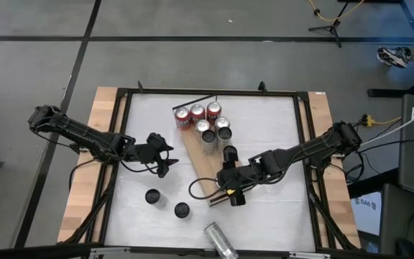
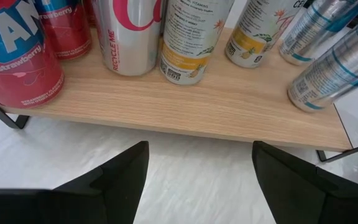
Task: Place canned beverage on shelf
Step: Align the blue soda can with the other blue soda can
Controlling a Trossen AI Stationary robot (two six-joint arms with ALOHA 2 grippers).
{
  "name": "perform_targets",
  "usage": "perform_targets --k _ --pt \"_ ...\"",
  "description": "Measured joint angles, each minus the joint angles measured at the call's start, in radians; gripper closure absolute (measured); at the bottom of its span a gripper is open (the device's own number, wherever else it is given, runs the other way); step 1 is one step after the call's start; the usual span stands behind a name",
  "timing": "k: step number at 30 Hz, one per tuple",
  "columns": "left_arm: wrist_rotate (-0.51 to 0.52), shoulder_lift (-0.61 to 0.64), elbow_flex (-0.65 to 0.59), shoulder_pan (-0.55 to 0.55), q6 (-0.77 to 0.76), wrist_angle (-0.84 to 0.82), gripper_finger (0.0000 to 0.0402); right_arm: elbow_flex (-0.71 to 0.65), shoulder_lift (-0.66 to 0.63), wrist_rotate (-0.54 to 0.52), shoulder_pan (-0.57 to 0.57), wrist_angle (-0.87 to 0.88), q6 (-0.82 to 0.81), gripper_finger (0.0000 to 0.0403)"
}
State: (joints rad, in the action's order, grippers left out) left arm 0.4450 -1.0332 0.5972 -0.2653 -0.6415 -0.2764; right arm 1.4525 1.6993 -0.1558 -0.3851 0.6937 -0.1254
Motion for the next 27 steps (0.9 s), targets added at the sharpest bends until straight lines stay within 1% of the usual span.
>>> perform_targets --k 23,27 --pt "0.000 0.000 0.000 0.000 -0.001 0.000 0.0123 -0.001 0.000 0.018 0.000 0.002 0.000 0.0161" --pt "0.000 0.000 0.000 0.000 -0.001 0.000 0.0123 -0.001 0.000 0.045 0.000 0.002 0.000 0.0161"
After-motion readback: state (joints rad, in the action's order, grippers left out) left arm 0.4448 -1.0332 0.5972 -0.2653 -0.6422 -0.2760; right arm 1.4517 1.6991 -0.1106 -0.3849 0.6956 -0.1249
